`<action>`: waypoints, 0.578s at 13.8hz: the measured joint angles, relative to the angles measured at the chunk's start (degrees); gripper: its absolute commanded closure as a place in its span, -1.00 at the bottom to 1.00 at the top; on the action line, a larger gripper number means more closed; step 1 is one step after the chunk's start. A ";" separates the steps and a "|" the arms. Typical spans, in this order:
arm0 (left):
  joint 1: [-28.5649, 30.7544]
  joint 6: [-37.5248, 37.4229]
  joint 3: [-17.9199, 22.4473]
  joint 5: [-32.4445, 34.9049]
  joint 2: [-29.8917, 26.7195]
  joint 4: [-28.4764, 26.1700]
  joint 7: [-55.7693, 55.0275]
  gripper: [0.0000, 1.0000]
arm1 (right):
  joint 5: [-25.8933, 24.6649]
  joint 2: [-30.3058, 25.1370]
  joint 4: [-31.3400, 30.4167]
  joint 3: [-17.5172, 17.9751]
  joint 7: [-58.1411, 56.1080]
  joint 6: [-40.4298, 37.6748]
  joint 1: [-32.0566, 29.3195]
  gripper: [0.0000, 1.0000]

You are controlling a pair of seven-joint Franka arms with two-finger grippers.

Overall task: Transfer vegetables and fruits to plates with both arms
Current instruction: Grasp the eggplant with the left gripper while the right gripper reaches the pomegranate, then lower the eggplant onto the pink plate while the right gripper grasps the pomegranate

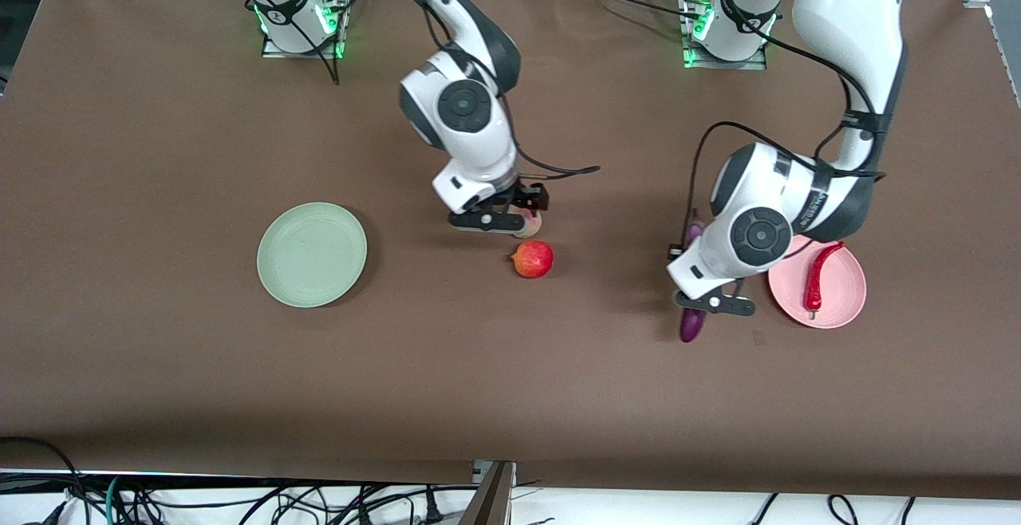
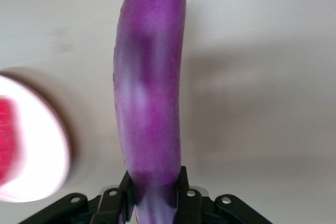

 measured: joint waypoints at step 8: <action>15.02 0.49 0.40 2.49 0.93 -0.63 25.31 0.59 | -12.58 11.82 11.19 -2.06 4.27 6.16 2.45 -0.99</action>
